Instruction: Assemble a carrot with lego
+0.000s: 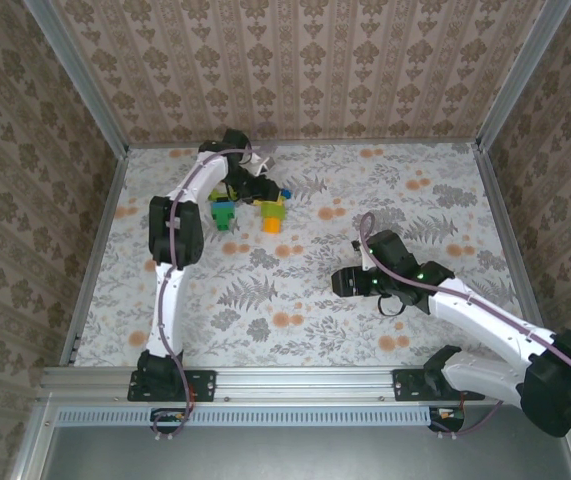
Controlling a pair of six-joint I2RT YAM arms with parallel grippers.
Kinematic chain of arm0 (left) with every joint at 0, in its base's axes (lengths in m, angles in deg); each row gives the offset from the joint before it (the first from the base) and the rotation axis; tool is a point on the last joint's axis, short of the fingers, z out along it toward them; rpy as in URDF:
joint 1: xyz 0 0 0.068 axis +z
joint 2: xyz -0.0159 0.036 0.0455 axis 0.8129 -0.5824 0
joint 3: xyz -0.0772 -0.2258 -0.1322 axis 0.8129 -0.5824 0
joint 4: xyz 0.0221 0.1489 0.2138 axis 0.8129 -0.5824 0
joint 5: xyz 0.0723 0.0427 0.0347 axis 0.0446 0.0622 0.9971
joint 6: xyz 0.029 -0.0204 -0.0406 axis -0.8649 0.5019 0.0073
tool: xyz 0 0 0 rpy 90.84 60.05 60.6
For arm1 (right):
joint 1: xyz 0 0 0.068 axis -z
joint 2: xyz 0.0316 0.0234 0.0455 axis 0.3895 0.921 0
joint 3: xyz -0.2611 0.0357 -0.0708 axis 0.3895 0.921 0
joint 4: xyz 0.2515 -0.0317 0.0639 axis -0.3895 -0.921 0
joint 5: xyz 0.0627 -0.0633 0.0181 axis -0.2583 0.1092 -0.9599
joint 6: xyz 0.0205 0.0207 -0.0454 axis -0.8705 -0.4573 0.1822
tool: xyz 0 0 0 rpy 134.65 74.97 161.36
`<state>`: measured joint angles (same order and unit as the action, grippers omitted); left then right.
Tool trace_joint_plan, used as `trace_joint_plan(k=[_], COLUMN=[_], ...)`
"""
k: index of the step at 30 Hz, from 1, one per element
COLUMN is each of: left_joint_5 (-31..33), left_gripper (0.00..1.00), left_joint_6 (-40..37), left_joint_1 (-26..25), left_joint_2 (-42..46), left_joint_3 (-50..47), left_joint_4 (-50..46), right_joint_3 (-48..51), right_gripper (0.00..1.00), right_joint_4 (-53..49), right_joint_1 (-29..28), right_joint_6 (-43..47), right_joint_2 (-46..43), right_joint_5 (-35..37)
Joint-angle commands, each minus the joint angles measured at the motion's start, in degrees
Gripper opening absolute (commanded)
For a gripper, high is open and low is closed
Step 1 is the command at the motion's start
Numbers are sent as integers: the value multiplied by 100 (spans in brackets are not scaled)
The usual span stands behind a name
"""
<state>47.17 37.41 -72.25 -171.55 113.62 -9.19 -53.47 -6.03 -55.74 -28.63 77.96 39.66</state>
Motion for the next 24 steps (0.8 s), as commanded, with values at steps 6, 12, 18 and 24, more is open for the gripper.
trace_joint_plan(k=[6, 12, 18, 24], left_joint_5=[-232, -298, -80, 439], left_gripper=[47, 55, 60, 60], left_joint_6=[82, 61, 6, -131], left_joint_1=[158, 162, 279, 448], left_joint_2=[-251, -68, 165, 1082], left_joint_3=[356, 188, 148, -674], left_joint_4=[-220, 0, -143, 51], right_joint_3=[73, 67, 60, -88], right_gripper=[72, 73, 73, 74], right_joint_4=[153, 119, 33, -244], right_joint_1=[30, 38, 39, 39], right_joint_6=[107, 151, 114, 181], right_joint_2=[114, 113, -33, -230], right_joint_5=[-138, -29, 63, 468])
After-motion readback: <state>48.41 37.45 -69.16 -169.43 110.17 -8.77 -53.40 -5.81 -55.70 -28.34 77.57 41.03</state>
